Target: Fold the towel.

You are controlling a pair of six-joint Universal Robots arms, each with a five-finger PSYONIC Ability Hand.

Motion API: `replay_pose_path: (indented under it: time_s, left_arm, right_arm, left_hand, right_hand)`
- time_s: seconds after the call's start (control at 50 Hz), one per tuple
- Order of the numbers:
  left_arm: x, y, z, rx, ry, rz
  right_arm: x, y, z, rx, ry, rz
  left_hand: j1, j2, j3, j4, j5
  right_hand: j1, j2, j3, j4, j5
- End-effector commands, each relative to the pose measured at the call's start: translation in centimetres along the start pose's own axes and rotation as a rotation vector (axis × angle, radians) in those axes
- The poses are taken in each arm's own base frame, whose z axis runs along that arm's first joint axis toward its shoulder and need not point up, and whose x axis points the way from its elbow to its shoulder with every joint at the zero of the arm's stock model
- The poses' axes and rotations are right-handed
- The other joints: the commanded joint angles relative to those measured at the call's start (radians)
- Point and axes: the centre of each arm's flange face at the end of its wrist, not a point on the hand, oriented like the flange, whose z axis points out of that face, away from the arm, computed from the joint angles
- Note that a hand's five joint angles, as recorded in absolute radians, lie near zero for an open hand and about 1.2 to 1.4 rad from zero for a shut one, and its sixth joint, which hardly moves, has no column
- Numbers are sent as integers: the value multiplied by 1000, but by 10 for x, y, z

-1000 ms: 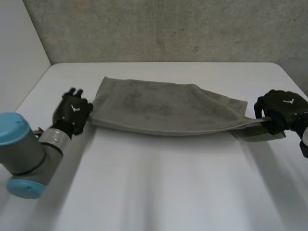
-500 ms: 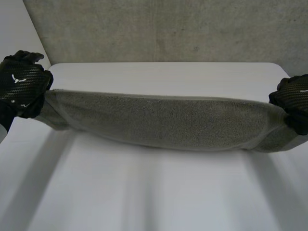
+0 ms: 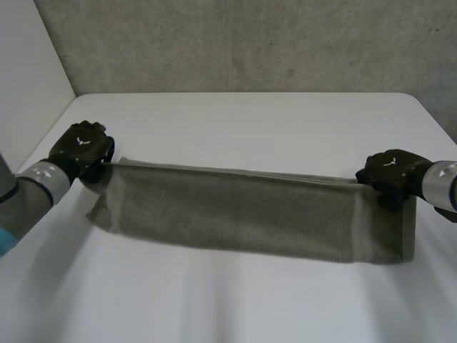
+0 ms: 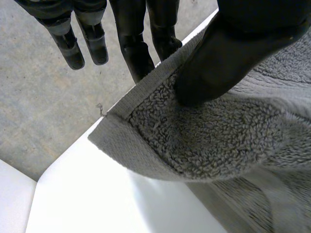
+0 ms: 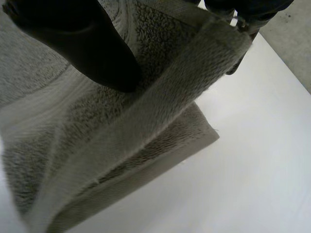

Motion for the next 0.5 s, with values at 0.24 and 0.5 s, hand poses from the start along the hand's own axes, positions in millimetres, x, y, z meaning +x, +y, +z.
replay_pose_path:
  time_s: [0.24, 0.5]
  left_arm:
    - [18, 3, 62, 19, 59, 28]
    - [16, 14, 76, -9, 3, 113]
  right_arm:
    - [7, 7, 70, 65, 116, -75]
    - [5, 5, 82, 86, 142, -94]
  left_hand:
    - [91, 47, -58, -66, 75]
    - [91, 47, -58, -66, 75]
  right_hand:
    - [60, 66, -53, -76, 48]
    - [-131, -125, -53, -76, -143]
